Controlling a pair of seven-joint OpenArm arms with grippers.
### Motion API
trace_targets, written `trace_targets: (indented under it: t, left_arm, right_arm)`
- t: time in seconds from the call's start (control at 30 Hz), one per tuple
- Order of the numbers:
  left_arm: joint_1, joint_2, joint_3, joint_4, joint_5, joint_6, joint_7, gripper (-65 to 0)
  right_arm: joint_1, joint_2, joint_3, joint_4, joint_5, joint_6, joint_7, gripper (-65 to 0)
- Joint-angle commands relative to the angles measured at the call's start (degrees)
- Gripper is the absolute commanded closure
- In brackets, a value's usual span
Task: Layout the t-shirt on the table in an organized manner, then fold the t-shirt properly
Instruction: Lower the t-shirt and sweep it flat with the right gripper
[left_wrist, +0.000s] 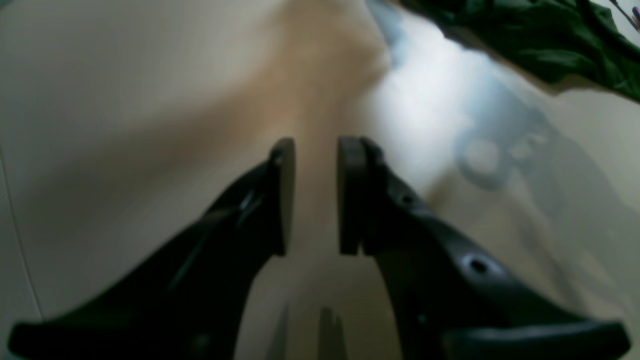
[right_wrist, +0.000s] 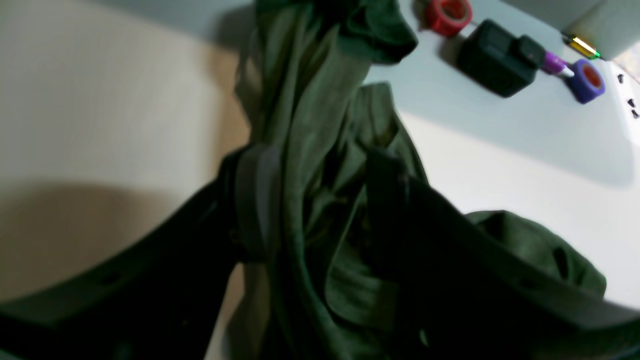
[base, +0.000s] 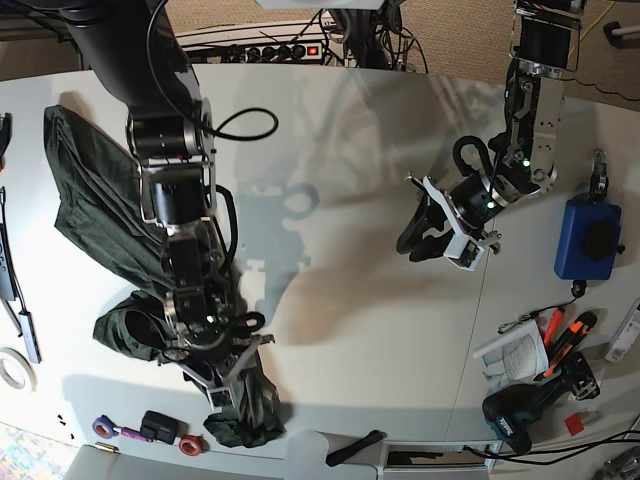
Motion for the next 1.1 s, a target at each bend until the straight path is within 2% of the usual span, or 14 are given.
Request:
trace_targets:
  t: [0.0,0.13,0.3,0.33,0.43,0.63,0.77,0.97,1.07]
  left_arm:
    - [-1.03,-0.31,-0.17,1.01,-0.83,-0.20,-1.53,-16.0]
    - [-1.05,-0.31,-0.17,1.01,-0.83,-0.17,-1.53,-16.0]
    - [-1.05,-0.31,-0.17,1.01,-0.83,-0.17,-1.68,-16.0]
    - [-1.05,-0.31,-0.17,1.01,-0.83,-0.17,-1.68,-16.0]
    - [-1.05,-0.31,-0.17,1.01,-0.81,-0.15,-1.68,-16.0]
    - [-1.05,-0.31,-0.17,1.01,-0.79,-0.15,-1.70,-16.0]
    - [-1.05,-0.33,-0.17,1.01,-0.79,-0.15,-1.70,-16.0]
    - [-1.05,-0.33,-0.17,1.01,0.48,0.07,-1.73,-16.0]
    - [-1.05,-0.33,-0.17,1.01,0.48,1.75,-1.73,-16.0]
  right_arm:
    - [2.54,-0.20,0.07,-1.25,-0.02,-0.44,1.33,-27.9]
    - [3.56,-0.85,0.07,-7.52,-0.07,-0.44,4.11,-27.9]
    - [3.28,-0.92,0.07,-7.87,-0.04,-0.48,4.15,-27.4]
    - [3.28,-0.90,0.07,-7.87,-0.07,-0.48,4.35,-22.7]
    - [3.26,-0.92,0.07,-7.87,-0.04,-0.48,4.52,0.0]
    - [2.54,-0.92,0.07,-4.24,-0.02,-0.48,4.44,0.0]
    - [0.81,-0.92,0.07,2.95,0.02,-0.44,0.63,0.0]
    - [-9.29,-0.92,0.04,26.08,0.24,0.59,-8.15,0.0]
    - [-17.03,-0.90,0.04,40.79,0.42,1.97,-13.40,0.0]
